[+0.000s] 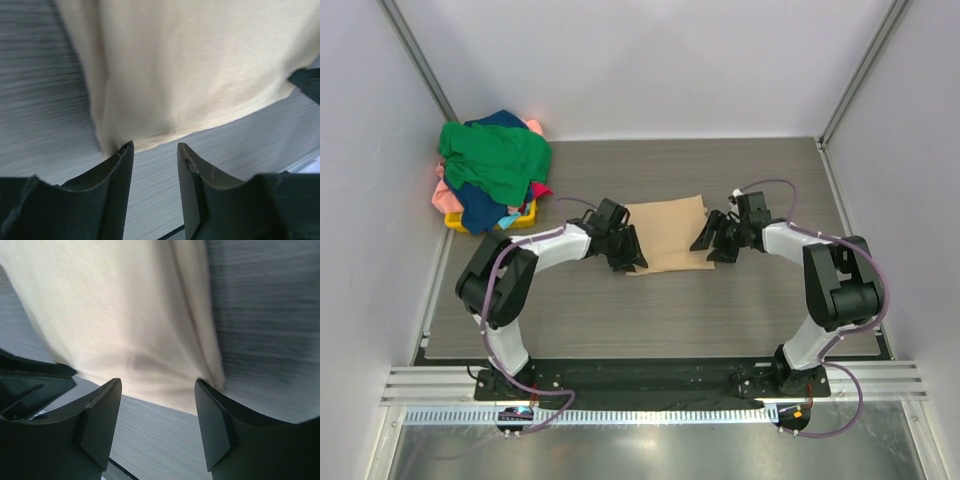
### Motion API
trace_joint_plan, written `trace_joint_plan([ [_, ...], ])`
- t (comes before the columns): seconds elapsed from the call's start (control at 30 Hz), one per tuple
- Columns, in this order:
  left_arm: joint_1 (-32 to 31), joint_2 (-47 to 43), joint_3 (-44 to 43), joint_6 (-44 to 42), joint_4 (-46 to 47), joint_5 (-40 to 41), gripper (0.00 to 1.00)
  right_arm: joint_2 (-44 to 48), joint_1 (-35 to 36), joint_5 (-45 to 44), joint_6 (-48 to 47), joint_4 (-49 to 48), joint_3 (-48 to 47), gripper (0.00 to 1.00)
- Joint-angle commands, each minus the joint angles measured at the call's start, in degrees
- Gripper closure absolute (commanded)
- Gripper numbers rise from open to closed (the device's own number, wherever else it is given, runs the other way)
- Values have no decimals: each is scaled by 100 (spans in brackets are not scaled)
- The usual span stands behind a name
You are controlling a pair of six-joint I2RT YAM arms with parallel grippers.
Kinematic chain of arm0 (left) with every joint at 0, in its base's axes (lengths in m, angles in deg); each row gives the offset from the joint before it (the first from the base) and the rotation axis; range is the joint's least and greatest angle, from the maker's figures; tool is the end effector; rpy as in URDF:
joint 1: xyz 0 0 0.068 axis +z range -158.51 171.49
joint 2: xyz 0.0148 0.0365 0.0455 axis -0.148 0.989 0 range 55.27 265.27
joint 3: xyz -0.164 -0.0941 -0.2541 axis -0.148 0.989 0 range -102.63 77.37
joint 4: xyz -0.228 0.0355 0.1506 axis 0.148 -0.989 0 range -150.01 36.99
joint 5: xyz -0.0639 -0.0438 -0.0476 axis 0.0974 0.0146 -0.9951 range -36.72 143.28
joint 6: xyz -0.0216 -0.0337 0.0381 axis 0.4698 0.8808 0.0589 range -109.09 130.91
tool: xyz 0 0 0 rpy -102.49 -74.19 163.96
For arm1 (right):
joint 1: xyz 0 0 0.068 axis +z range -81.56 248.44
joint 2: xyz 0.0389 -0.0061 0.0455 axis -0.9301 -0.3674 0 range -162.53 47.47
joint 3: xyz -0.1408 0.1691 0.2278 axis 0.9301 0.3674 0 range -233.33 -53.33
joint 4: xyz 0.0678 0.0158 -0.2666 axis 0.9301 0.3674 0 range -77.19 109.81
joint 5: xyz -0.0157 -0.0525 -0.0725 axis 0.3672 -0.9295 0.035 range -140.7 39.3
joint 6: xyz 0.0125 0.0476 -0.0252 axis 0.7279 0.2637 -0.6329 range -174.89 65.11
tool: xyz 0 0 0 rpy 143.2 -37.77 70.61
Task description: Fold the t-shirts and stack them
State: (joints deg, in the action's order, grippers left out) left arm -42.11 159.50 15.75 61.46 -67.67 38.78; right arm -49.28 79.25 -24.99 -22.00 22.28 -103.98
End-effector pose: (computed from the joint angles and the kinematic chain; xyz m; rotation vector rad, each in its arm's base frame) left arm 0.3177 -0.2223 0.1885 -0.3059 2.7562 -0.8071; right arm 0.3316 0.0800 0.1858 0.3197 2.6061 0.8567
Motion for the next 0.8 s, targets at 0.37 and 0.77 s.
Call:
trace_joint_plan([
  [0.37,161,-2229,-939,-967,-3401,1256,30,1334,-70,-1507,-651,1900,-779,10],
  [0.77,161,-4901,300,-1029,-4923,2653,28,-394,-88,-1843,-950,1909,-2245,13],
])
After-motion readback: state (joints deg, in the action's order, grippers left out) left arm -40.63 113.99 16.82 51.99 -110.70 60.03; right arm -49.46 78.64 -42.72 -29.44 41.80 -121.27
